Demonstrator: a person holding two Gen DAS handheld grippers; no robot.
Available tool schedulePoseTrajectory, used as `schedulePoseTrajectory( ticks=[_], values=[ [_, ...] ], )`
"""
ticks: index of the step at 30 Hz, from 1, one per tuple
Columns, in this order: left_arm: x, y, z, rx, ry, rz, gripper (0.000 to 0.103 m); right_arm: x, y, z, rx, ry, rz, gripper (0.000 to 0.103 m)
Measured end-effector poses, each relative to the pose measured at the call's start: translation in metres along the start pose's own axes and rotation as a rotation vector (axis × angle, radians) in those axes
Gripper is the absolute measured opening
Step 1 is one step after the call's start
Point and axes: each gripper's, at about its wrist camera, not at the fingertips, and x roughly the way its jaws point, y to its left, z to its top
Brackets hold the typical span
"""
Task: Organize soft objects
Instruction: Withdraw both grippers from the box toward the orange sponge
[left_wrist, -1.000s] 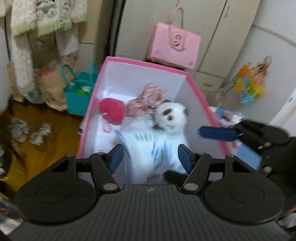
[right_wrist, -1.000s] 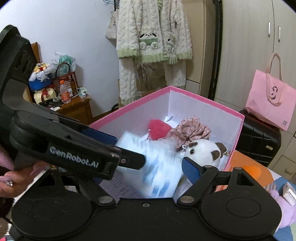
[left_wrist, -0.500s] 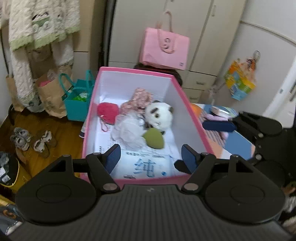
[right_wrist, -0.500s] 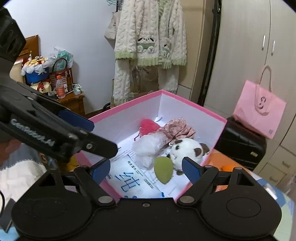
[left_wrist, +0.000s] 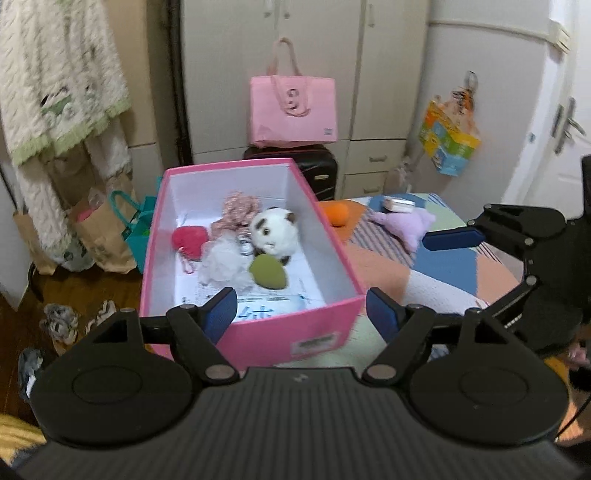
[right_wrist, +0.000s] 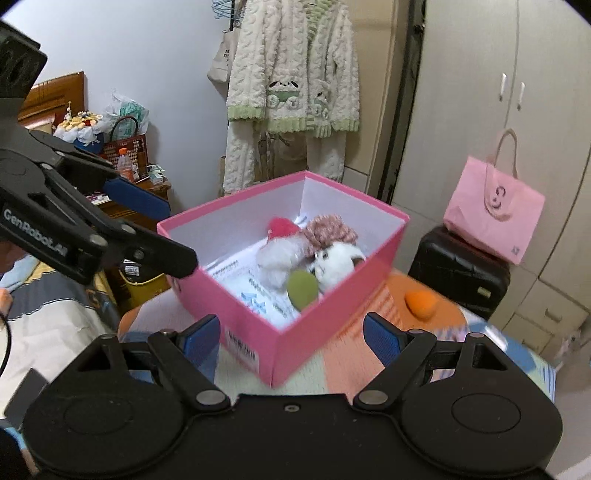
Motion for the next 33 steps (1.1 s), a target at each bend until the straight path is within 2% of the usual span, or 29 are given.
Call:
schedulePoseTrajectory(
  ticks=[6, 11, 17, 25, 33],
  values=[
    [-0.001, -0.037, -0.003, 0.072, 0.049, -0.052, 0.078, -0.035, -0.030, -0.034, 0.076, 0.025, 0.029, 0.088],
    [0.018, -0.068, -0.001, 0.112, 0.114, -0.096, 0.078, -0.056, -0.055, -0.062, 0.125, 0.014, -0.003, 0.088],
    [0.045, -0.098, 0.010, 0.117, 0.144, -0.149, 0.078, -0.068, -0.095, -0.085, 0.192, -0.001, -0.013, 0.088],
    [0.086, -0.120, 0.024, 0.081, 0.149, -0.207, 0.078, -0.065, -0.140, -0.096, 0.223, -0.025, -0.010, 0.088],
    [0.128, -0.123, 0.037, 0.023, 0.123, -0.179, 0.078, -0.037, -0.180, -0.102, 0.249, -0.031, -0.021, 0.088]
  ],
)
